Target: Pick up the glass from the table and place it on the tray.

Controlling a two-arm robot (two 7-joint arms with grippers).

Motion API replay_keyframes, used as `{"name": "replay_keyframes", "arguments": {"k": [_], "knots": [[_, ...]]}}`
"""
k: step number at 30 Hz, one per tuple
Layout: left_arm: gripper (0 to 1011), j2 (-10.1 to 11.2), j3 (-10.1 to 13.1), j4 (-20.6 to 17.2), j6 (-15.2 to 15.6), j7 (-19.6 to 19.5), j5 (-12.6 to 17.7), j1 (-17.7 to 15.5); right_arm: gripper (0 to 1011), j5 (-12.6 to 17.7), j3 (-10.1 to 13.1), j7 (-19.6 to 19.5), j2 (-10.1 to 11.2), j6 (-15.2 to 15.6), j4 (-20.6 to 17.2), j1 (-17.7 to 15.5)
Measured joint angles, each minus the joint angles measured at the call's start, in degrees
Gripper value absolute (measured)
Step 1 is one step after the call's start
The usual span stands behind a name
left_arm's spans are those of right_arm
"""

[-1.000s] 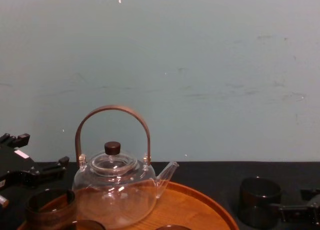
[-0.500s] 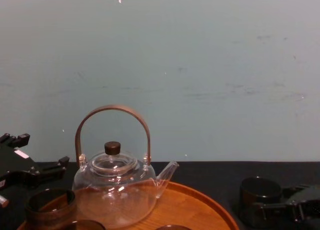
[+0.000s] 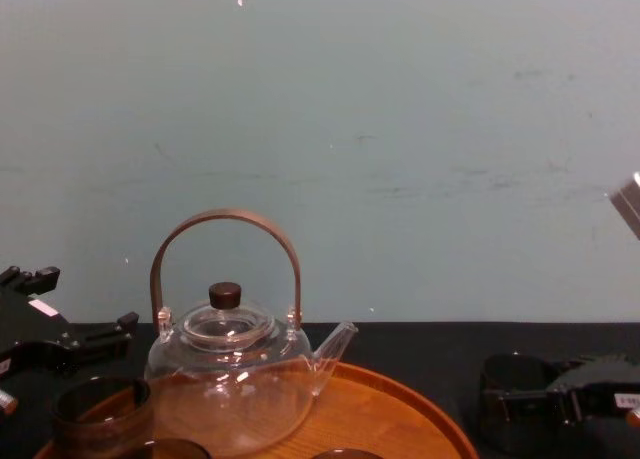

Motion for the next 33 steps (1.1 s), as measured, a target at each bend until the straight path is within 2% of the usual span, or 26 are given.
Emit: {"name": "replay_keyframes", "arguments": {"k": [6,14,21,33], "knots": [[1001,0.0,0.0,0.0,0.0,0.0,0.0,0.0,1002,-1.2,0.0,-0.6,-0.7,0.4,0.7,0.7],[1001,0.0,0.0,0.0,0.0,0.0,0.0,0.0,1002,-1.2,0.0,-0.6,-0.7,0.4,0.7,0.6],[1001,0.0,0.0,0.0,0.0,0.0,0.0,0.0,903,-1.0,0.0,-0.5,-0.6,0.4,0.7,0.6],[1001,0.0,0.0,0.0,0.0,0.0,0.0,0.0,903,-0.8,0.1,-0.5,-0.6,0.3,0.7,0.5]]}}
